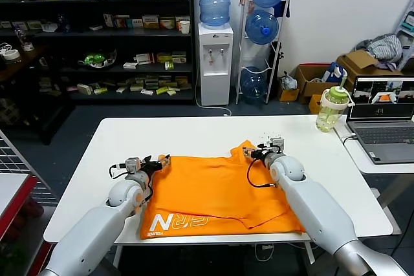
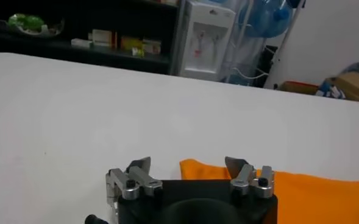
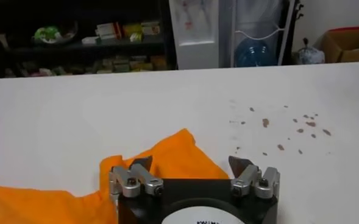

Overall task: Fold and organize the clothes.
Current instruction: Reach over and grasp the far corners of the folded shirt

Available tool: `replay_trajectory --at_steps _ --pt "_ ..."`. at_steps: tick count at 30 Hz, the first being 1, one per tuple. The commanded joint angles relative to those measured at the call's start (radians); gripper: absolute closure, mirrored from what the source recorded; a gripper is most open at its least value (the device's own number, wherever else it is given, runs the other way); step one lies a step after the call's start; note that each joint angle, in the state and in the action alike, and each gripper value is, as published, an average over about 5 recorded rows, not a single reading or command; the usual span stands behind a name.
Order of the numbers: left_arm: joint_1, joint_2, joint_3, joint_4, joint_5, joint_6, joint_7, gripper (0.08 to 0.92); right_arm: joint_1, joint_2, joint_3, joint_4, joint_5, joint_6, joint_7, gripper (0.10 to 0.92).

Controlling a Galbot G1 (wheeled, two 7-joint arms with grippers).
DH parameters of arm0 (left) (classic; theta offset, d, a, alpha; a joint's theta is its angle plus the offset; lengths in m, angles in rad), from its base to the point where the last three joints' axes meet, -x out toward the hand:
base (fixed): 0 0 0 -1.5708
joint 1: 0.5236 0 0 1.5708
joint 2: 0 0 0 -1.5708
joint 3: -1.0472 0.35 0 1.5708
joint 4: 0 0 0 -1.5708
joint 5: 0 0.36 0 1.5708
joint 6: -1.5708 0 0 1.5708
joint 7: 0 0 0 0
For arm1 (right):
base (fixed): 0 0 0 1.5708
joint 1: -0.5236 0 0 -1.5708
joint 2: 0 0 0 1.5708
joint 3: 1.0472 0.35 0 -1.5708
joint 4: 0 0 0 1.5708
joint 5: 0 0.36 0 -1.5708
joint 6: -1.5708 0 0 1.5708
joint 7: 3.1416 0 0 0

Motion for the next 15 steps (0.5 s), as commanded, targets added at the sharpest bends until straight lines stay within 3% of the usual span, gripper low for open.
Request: replay_trajectory --at_steps 1,15 --pt "-0.022 -0.005 0.026 0.026 0.006 0.015 -0.011 0.192 0.017 0.009 -0.012 -0.032 -0.002 -0.011 -0.011 0.238" --pt "-0.010 0.029 0.057 -0.030 -0.019 0.042 -0.025 0.561 0.013 0.003 -0.017 -0.019 0.017 -0.031 -0.010 0.640"
